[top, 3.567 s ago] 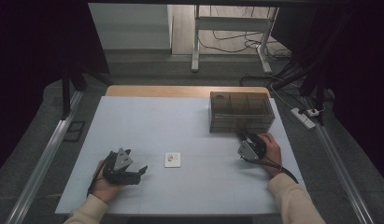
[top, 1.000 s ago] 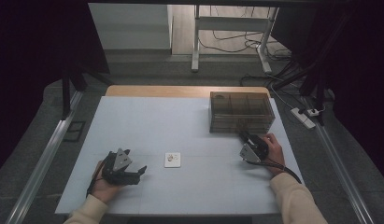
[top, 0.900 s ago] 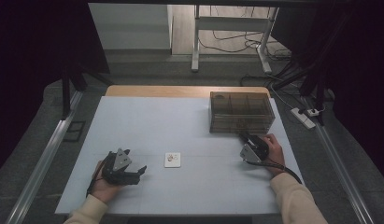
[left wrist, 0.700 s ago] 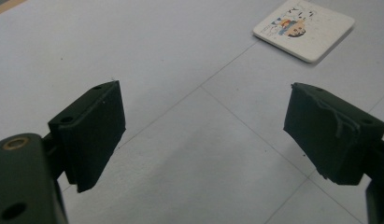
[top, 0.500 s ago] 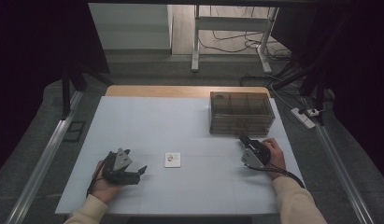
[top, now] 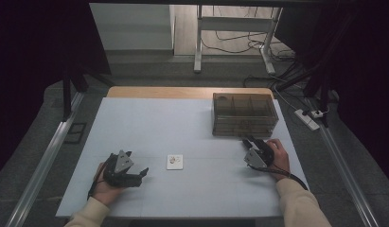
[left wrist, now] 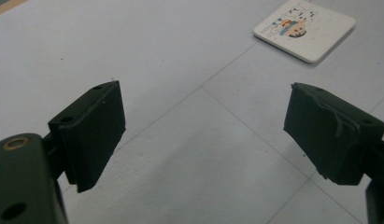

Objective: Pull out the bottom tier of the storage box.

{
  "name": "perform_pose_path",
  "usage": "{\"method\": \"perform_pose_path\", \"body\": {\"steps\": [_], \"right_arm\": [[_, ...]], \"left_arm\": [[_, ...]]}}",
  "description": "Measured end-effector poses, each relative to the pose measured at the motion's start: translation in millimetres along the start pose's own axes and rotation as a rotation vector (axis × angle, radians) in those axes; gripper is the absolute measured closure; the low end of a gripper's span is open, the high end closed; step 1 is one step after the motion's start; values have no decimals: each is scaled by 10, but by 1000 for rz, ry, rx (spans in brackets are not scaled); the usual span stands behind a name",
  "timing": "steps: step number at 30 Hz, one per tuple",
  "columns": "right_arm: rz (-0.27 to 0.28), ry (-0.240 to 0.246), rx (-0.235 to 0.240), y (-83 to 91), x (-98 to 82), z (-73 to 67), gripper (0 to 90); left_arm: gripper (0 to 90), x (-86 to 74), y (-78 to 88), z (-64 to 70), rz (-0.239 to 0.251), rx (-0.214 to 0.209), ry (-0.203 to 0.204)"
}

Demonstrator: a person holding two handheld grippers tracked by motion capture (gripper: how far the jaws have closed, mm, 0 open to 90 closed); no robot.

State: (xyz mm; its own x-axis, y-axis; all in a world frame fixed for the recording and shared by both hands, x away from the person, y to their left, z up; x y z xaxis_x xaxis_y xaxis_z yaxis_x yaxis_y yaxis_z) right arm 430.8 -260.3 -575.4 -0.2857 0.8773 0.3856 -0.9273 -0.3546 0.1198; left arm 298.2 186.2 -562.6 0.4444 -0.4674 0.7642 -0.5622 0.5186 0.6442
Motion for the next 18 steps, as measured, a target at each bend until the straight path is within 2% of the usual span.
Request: {"method": "perform_pose_path", "body": {"steps": [5, 10, 14, 18], "right_arm": [[-12, -43, 25, -8, 8, 38, 649], [-48, -82, 48, -11, 36, 178, 625], [-87, -130, 103, -27, 44, 248, 557], [-103, -137, 150, -49, 65, 239, 555]], "left_arm": [[125, 3, -2, 2, 2, 0, 1], [125, 4, 1, 2, 4, -2, 1], [126, 5, 12, 3, 6, -3, 0], [126, 5, 16, 1, 8, -5, -1]]}}
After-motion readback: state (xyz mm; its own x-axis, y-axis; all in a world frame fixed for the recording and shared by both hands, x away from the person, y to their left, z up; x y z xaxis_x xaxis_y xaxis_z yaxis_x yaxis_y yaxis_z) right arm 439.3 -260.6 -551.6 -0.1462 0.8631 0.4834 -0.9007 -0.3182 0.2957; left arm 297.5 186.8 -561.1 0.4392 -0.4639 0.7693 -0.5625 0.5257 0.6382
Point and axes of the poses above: each handheld gripper's, and its own axes: y roughly backward along the jaws, x roughly out of its top, z roughly to its right, the point moved 5 cm from there along -y, roughly forward along the jaws, and after that the axes turned 11 degrees about -x, right-handed, at the moved point
